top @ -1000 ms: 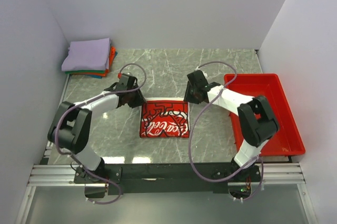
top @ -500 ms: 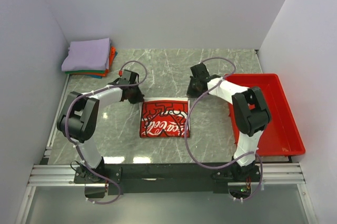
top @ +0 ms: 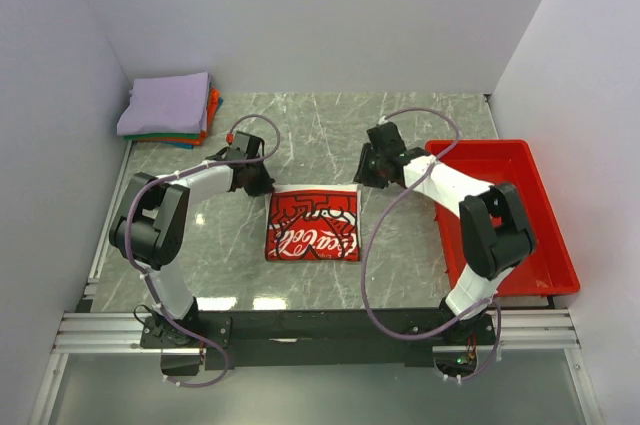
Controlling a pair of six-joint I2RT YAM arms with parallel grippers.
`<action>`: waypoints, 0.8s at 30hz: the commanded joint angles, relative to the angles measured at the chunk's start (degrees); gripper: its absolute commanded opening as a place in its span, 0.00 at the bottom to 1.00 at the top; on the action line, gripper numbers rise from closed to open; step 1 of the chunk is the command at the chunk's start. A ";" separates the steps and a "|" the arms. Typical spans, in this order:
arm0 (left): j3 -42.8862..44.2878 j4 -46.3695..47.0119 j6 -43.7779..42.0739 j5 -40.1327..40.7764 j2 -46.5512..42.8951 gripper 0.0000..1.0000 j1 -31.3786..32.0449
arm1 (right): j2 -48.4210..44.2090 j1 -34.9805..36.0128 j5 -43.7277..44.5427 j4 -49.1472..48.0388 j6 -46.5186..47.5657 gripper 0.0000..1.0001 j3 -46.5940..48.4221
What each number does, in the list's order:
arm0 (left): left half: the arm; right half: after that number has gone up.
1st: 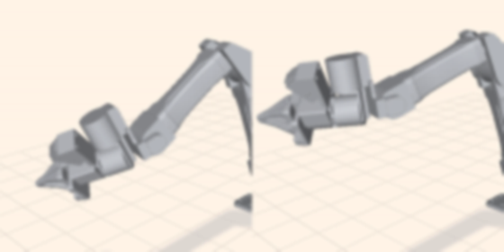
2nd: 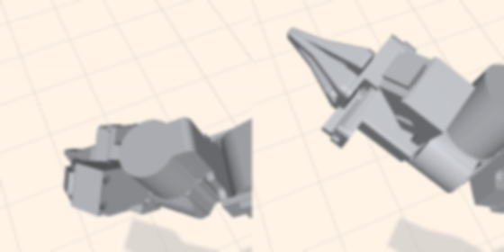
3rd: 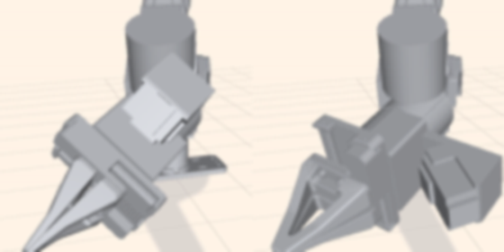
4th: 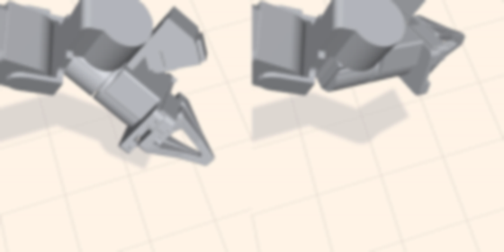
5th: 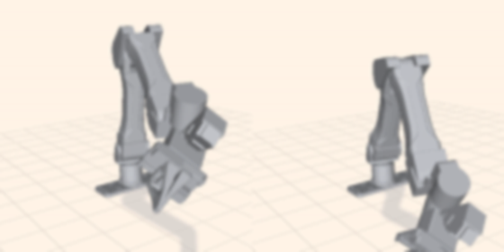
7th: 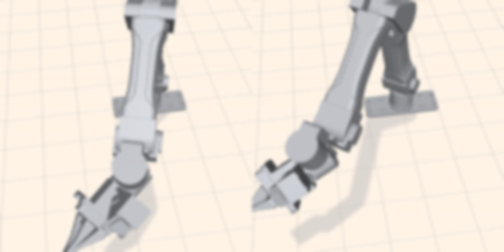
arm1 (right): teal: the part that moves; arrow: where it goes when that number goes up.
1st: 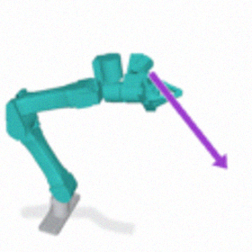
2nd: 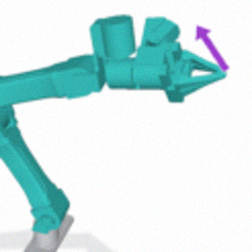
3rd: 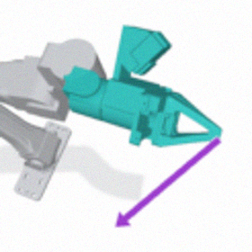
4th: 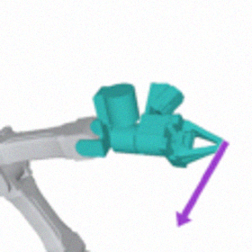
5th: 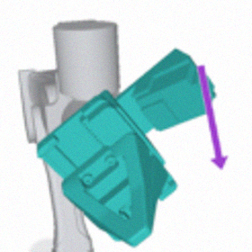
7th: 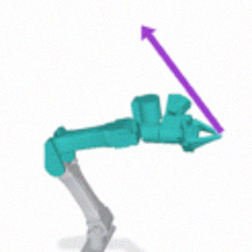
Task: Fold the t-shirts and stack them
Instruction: Fold the tshirt, then neatly place the folded tshirt to the corner
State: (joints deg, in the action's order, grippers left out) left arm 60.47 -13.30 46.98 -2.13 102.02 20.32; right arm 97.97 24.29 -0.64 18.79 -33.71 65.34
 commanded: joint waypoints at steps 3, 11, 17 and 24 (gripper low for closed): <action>4.04 -1.64 -1.63 0.54 -3.22 0.17 -0.28 | -1.30 4.36 1.00 -3.93 -1.00 0.38 -3.28; -0.43 -5.07 -2.86 3.80 -12.35 0.52 -0.72 | 8.46 3.66 1.52 -1.74 0.58 0.30 1.98; -10.09 -1.03 -2.86 -1.10 -16.23 0.69 -0.89 | 10.83 1.81 -2.17 -1.65 0.75 0.30 4.26; -13.79 4.33 -1.81 -7.61 -13.25 0.70 -1.42 | 11.89 0.84 -3.92 -1.29 1.28 0.29 5.76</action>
State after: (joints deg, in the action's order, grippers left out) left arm 47.53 -14.17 44.86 -5.08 88.03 19.44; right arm 108.71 25.93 -4.25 17.23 -33.39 69.25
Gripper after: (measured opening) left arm 0.698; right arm 0.292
